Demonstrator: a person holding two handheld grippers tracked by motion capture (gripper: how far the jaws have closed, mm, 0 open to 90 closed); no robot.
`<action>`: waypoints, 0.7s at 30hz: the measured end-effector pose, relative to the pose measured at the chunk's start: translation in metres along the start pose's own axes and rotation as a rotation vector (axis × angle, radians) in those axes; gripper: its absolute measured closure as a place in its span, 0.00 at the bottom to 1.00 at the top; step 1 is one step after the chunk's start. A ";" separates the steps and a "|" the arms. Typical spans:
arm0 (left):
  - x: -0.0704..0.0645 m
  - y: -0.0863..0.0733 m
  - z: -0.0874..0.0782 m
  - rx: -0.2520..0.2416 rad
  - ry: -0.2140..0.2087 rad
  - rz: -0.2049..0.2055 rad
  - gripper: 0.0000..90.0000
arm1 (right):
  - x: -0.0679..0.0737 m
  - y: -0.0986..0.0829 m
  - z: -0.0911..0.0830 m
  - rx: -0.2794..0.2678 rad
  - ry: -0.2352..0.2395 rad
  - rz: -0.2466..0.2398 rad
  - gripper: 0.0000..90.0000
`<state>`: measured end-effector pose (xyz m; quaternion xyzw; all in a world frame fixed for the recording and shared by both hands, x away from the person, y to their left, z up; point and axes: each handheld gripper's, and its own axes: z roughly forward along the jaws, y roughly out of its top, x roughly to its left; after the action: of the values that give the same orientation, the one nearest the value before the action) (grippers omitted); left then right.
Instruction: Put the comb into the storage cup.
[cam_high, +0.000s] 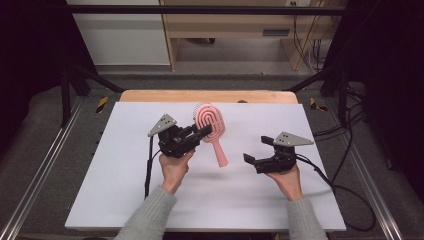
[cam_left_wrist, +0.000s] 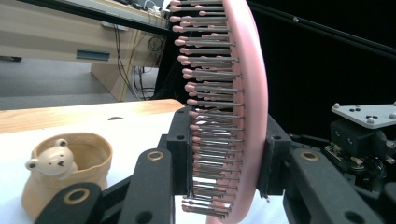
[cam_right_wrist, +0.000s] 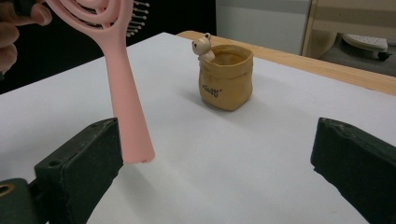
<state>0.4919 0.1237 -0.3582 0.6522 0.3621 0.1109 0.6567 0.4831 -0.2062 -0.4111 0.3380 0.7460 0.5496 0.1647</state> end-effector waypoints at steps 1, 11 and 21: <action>0.001 0.001 -0.001 0.000 0.001 0.004 0.71 | -0.001 0.000 -0.001 0.004 -0.001 0.003 0.02; 0.006 0.012 -0.007 -0.014 0.020 0.018 0.71 | -0.013 -0.008 -0.007 0.015 -0.020 0.007 0.00; 0.012 0.022 -0.010 -0.028 0.036 0.024 0.71 | -0.024 -0.017 -0.013 0.020 -0.034 0.025 0.00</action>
<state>0.5018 0.1413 -0.3404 0.6451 0.3643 0.1358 0.6578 0.4868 -0.2350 -0.4250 0.3582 0.7442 0.5384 0.1673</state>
